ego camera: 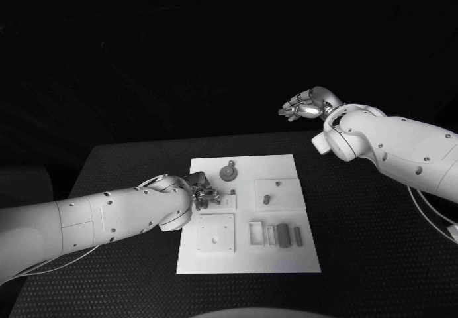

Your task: Assemble the parts on the task board

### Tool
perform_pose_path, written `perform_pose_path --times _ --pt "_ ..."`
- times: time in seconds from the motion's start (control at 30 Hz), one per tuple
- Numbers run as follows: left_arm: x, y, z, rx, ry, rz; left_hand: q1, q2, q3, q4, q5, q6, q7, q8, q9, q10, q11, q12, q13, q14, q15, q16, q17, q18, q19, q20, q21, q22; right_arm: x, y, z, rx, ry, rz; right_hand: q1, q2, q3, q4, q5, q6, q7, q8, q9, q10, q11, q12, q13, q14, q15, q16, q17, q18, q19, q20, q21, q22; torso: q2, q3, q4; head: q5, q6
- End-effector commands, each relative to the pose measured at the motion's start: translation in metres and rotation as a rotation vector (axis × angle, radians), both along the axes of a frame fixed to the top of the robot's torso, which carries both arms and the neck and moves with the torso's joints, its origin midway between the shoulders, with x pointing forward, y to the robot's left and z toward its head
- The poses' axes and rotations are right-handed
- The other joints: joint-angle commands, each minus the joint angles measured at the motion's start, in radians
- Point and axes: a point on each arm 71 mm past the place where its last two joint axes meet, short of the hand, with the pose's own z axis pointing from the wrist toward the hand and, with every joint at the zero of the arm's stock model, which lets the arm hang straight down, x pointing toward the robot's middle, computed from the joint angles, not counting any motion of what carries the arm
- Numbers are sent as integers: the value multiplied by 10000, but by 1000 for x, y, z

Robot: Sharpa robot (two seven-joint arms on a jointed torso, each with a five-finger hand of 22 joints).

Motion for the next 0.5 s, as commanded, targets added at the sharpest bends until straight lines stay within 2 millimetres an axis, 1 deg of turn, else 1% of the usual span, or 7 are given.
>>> perform_pose_path --times 0.03,0.17,0.3,0.33,0.37,0.4,0.5 --pt "-1 -2 -1 -24 94 -66 -11 -99 -2 58 -37 915 -587 -41 -8 -430 -437 46 -2 -9 -46 48 -18 92 94 2 -63 193 0 1 0 -4 -9 155 -58 -16 -36 52 -22 -62 179 15 -13 26 36 -62 -17 -68 31 -49 16 -183 -82 -22 -42 19 -3 -5 2 -3 8" --pt "-1 -2 -1 -17 111 -82 -12 -121 -18 63 -36 916 -588 -43 -8 -433 -438 50 -2 -10 -48 53 -23 92 95 0 -66 194 0 1 0 -4 -9 146 -57 -17 -37 55 -22 -64 179 16 -15 26 36 -62 -21 -71 33 -52 17 -185 -84 -22 -46 25 -5 -7 -1 0 2" --pt "-1 -2 -1 -23 113 -99 -53 -222 -104 106 -35 917 -587 -54 -9 -444 -437 62 -5 -21 -51 73 -45 89 98 -2 -78 197 0 1 0 1 -4 152 -57 -21 -40 58 -22 -65 180 16 -18 25 37 -61 -26 -74 35 -56 19 -187 -88 -22 -49 30 -3 -8 3 -7 -8" --pt "-1 -2 -1 -22 114 -98 -110 -163 -281 52 82 909 -581 -61 -3 -459 -433 71 -7 -38 -50 91 -60 86 90 -3 -86 205 0 1 0 1 -6 149 -58 -22 -41 59 -22 -66 180 16 -19 25 37 -61 -28 -76 35 -58 19 -188 -89 -22 -51 32 -3 -6 4 -8 -8" --pt "-1 -2 -1 -22 114 -100 -214 -36 -589 -101 434 896 -575 -62 14 -474 -427 85 -3 -59 -45 115 -69 84 74 -2 -90 216 0 1 0 1 -5 149 -58 -23 -41 59 -22 -66 181 16 -19 25 37 -61 -28 -77 36 -58 19 -188 -90 -22 -51 33 -3 -6 4 -8 -8" --pt "-1 -2 -1 -21 119 -106 -276 96 -973 -333 675 889 -576 -75 28 -499 -436 99 -10 -86 -53 147 -106 86 60 -5 -113 208 0 1 0 3 -5 144 -59 -25 -43 61 -22 -67 181 16 -21 24 38 -61 -31 -80 37 -61 20 -189 -93 -22 -54 36 0 -7 3 -8 -7" --pt "-1 -3 -1 -22 116 -105 -282 56 -1053 -379 679 887 -582 -84 26 -502 -433 103 -15 -91 -55 155 -124 86 59 -6 -124 203 0 1 0 20 4 145 -59 -28 -45 65 -22 -69 182 17 -24 21 39 -61 -38 -91 42 -70 20 -193 -100 -22 -60 43 2 -8 4 -8 3"
